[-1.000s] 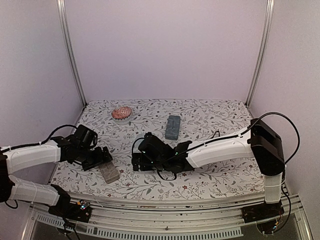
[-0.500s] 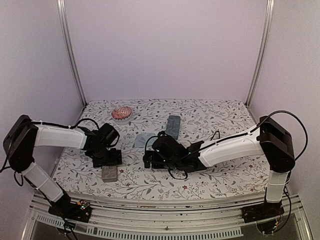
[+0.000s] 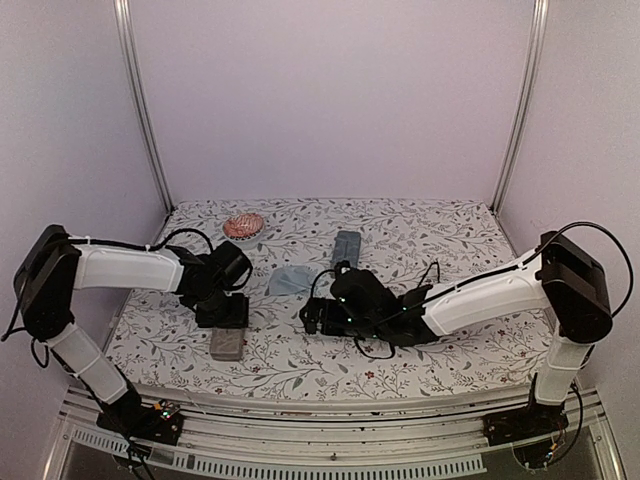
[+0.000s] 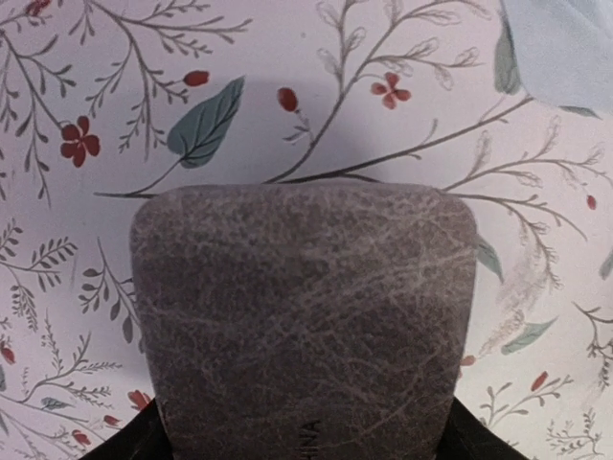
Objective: Organize the sunglasses
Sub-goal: Pick up the sunglasses case from the center of the board, then open the sunglasses case.
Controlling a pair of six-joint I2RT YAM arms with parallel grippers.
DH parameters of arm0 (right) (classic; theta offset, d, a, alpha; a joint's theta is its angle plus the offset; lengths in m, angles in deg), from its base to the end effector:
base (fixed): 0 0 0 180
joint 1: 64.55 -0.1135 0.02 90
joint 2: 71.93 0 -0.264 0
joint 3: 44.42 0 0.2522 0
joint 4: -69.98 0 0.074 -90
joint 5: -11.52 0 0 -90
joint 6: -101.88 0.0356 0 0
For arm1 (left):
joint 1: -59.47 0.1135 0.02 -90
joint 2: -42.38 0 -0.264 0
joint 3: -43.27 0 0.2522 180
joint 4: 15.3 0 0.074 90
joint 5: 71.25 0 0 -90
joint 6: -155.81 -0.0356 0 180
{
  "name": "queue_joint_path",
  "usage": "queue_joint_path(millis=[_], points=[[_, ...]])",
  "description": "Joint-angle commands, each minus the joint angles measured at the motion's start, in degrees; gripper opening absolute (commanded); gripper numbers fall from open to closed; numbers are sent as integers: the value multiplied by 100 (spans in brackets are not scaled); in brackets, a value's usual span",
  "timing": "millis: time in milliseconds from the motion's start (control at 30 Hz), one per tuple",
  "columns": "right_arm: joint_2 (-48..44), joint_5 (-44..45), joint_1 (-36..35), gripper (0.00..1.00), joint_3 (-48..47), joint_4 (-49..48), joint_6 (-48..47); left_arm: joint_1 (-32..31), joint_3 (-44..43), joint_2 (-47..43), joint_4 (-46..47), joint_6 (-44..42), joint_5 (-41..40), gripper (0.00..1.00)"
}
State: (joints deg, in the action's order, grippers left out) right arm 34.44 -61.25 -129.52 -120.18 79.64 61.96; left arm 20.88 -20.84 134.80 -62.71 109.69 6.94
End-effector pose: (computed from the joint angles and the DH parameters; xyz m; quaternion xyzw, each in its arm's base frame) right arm 0.1762 0.3524 0.1686 -0.0538 0.8977 0.2778 0.3379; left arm 0.2234 -0.1690 0.1522 -0.0583 0.9853 -0.0047 0.1603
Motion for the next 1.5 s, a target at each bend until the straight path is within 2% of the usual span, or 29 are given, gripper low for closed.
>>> queue_joint_path(millis=[0,167,267,433,567,700,1033,1067,1133,1200,1300,1467], points=[[-534,-759,296,99,556,-1027,-155,-68,-344,-551,637,-553,758,54],[-1367,-1522,602,100,1242,-1982,-541,-74,-773,-953,1572,-1064,2159,52],[-1821,-1724,633,99,1368,-2152,-955,-95,-997,-1104,2181,-1158,2927,52],[-2571,-2065,643,99,1394,-2403,-1347,-134,-1251,-1264,3433,-988,4082,51],[-2689,-2596,636,99,1085,-2496,-1424,-196,-1380,-1314,4474,-630,4818,51],[-2461,-2980,641,99,641,-2447,-1314,-232,-1460,-1305,5129,-242,5253,51],[-1734,-3523,636,100,-215,-2332,-856,-331,-1446,-1503,5676,187,5535,50],[-1692,-3585,635,98,-268,-2337,-796,-333,-1436,-1533,5676,176,5526,50],[-1685,-3688,643,88,-285,-2463,-733,-334,-1389,-1606,5684,155,5506,50],[-1765,-3774,651,70,-190,-2674,-679,-333,-1361,-1680,5617,83,5483,52],[-1957,-3899,681,54,31,-3016,-638,-309,-1338,-1793,5408,-152,5454,56],[-2276,-4325,775,46,342,-3589,-576,-189,-1329,-1924,5140,-573,5775,60]])
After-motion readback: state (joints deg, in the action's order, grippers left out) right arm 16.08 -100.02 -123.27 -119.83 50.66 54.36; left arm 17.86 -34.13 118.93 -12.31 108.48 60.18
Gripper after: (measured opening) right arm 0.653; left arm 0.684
